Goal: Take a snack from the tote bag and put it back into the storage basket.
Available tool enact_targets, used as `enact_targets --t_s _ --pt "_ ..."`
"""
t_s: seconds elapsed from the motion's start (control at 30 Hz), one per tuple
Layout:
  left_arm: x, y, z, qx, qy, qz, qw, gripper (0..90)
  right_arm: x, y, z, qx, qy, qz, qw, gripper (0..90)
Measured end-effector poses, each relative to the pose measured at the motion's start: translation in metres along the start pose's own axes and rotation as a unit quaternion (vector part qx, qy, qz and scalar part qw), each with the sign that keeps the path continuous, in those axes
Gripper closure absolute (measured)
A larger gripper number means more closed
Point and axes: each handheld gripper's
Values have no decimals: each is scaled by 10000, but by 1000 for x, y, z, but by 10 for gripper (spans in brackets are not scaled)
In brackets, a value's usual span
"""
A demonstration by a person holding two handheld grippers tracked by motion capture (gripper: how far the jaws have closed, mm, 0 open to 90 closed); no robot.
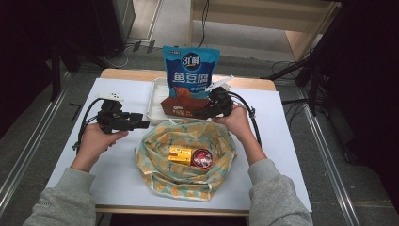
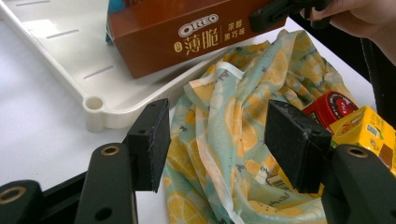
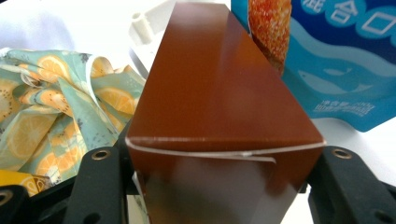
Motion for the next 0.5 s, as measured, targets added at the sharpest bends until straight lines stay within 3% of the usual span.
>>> enact_targets --t_s 0.5 --pt "0 -4 -2 -34 3 52 10000 407 7 18 5 -11 -159 -84 9998 416"
Point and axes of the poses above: each handheld gripper's, and its own axes: y roughly forward along the jaws, x roughly out of its underside, z roughly to its right, and after that the axes turned 9 degrees about -y, right-handed
